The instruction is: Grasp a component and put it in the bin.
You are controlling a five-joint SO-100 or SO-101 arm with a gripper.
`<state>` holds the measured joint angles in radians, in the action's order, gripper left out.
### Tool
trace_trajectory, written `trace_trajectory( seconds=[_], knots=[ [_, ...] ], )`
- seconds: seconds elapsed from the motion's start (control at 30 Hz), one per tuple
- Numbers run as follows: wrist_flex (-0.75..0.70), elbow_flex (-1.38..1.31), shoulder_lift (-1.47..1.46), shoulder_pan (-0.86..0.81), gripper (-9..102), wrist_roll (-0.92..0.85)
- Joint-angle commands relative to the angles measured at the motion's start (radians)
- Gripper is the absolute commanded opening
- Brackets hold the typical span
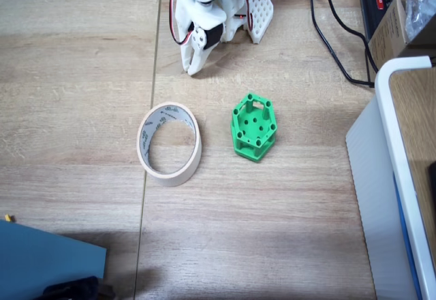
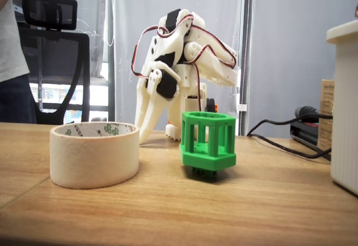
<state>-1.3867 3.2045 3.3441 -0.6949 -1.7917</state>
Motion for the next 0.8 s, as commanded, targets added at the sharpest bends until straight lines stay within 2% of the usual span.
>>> trace_trajectory(
  seconds=[0.0, 0.27, 0.57, 0.77],
  knots=[
    [0.000, -0.149, -0.009, 0.005, 1, -0.006],
    [-0.012, -0.534, -0.052, 0.009, 1, 0.006],
    [-0.003, -0.744, -0.466, 0.017, 1, 0.008],
    [0.000, -0.833, -0.667, 0.184, 1, 0.009]
  ],
)
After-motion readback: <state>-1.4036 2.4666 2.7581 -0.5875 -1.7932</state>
